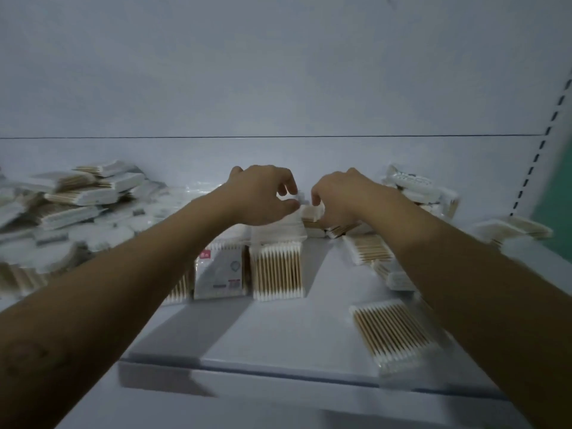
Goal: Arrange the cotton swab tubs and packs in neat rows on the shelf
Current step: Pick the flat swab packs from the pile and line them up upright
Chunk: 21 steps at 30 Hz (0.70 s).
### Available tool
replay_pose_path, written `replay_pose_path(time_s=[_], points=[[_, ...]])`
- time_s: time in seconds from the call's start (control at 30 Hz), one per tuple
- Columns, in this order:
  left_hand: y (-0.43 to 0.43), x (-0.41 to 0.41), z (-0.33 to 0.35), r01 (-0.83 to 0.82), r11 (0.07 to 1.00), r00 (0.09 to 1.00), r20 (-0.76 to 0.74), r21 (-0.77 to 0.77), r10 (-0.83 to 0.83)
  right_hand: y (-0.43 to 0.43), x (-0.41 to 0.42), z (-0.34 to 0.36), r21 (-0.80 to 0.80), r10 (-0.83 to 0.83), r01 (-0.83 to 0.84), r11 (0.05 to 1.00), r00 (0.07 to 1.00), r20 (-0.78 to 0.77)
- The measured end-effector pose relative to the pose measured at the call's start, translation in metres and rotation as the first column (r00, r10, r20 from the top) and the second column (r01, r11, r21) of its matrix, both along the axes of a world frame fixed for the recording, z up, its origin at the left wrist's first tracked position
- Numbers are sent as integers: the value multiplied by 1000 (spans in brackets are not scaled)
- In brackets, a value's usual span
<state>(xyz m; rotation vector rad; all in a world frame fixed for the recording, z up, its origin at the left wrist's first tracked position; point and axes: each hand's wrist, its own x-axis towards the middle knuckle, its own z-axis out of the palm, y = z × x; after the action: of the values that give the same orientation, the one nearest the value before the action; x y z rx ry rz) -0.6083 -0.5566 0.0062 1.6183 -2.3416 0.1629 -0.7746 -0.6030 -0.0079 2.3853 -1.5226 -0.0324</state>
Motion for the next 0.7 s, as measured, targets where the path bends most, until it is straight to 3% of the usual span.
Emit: replay_pose_path(time_s=[0.13, 0.37, 0.47, 0.7], points=[[-29, 8, 5, 13, 998, 999, 38, 65, -16, -20, 10, -2, 89, -41, 57, 994, 985, -166], [-66, 20, 11, 96, 990, 991, 78, 102, -104, -59, 28, -28, -81, -114, 90, 993, 925, -363], [-78, 18, 13, 156, 982, 980, 111, 105, -168, -66, 30, -33, -148, -126, 77, 986, 924, -360], [-95, 3, 18, 239, 965, 954, 160, 110, -254, -47, 9, -20, -91, -126, 100, 991, 929, -349]])
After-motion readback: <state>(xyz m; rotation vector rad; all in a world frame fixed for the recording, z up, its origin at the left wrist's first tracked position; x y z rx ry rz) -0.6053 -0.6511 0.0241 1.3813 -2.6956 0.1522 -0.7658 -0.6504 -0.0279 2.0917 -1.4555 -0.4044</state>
